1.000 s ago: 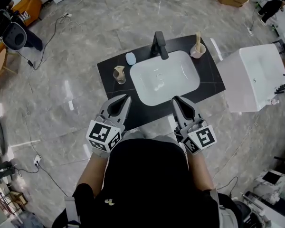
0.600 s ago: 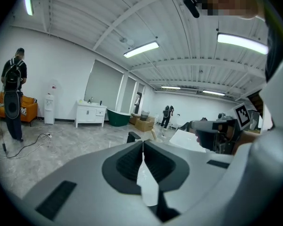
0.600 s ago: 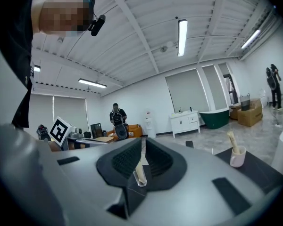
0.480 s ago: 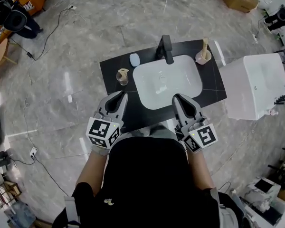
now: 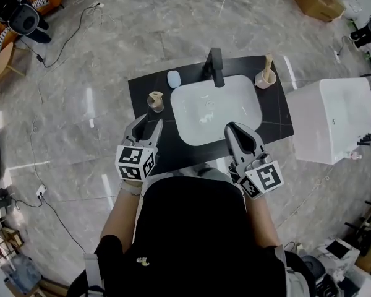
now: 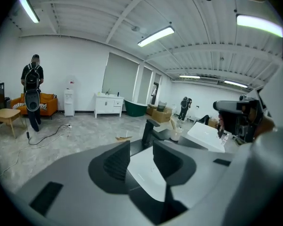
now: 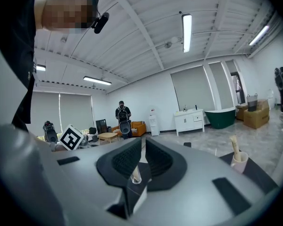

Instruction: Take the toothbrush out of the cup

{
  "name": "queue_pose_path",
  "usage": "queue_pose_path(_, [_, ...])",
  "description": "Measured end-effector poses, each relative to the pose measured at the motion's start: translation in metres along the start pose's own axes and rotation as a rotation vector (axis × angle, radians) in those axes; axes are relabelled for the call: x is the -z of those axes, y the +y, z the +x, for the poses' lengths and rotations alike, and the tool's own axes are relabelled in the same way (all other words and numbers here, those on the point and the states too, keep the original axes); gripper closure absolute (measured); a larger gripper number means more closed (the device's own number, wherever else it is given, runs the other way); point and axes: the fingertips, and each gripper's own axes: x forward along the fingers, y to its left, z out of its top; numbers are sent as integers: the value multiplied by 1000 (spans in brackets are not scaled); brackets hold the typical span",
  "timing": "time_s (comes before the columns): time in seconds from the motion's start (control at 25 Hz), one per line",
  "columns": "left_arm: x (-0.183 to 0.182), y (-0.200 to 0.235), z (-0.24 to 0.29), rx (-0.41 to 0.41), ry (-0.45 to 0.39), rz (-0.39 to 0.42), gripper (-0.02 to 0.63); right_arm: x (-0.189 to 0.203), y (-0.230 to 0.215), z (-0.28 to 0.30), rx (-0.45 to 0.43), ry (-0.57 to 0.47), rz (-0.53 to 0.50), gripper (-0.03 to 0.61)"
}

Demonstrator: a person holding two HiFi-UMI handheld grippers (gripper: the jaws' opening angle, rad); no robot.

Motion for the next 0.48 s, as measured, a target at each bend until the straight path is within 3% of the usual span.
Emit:
queue_pose_path(0.12, [10,15,16,-29,26,-1,461,-2,-2,-5,11,-14,4,532])
queue_pose_path(0.48, [27,43,63,-69,92,19,443,11,-30,-49,170,29,-7,532])
